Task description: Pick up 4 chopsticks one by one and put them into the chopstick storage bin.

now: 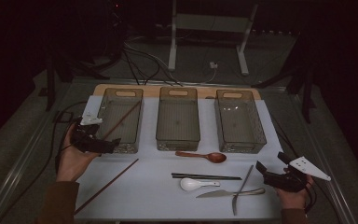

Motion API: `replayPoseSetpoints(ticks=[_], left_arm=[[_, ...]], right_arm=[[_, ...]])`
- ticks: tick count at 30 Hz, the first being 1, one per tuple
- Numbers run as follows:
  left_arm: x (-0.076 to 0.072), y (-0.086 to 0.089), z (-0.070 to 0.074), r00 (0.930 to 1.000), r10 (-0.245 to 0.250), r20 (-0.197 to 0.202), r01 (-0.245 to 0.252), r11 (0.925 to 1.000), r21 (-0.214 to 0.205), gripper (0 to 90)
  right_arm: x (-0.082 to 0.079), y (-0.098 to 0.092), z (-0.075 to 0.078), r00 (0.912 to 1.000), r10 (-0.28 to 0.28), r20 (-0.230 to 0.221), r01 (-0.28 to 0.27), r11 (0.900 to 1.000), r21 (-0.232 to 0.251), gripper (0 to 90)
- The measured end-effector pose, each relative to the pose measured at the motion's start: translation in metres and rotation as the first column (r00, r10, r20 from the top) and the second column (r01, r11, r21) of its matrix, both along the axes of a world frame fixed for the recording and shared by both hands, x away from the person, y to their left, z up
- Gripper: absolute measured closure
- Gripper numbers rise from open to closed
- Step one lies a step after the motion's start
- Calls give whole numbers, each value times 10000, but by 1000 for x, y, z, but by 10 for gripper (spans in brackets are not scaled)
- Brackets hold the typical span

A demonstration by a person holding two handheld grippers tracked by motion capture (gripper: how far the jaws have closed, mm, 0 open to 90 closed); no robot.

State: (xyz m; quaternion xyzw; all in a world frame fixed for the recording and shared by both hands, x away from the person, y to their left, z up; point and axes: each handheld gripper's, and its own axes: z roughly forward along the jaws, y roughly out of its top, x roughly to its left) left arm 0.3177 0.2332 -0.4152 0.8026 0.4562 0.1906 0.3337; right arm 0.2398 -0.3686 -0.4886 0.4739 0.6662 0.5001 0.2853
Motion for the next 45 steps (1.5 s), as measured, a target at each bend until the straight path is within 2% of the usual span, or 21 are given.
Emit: replayPoseSetpoints(ticks=[8,13,20,27,31,45], left_arm=[[-17,2,-2,9998,-145,148,144,9999,37,15],[-27,4,-9,9997,-213,149,212,9997,103,15],[-36,4,-24,9993,-338,-147,341,9992,203,15],[-42,0,-35,9988,-444,-196,451,9981,410,19],[-44,-3,-42,9977,-551,-405,577,9960,677,19],[-57,-1,-64,9921,-677,-1055,782,9921,984,62]], right_arm=[[-1,0,0,10000,23,21,-23,10000,-6,0],[0,-1,1,10000,18,60,-17,10000,-72,0],[0,-3,1,10000,-43,48,44,9998,-173,0],[-1,-3,1,9999,-92,102,93,9998,-169,0],[-2,-4,2,9999,-121,85,122,9998,-134,0],[-3,-5,2,9998,-164,104,165,9998,-112,0]])
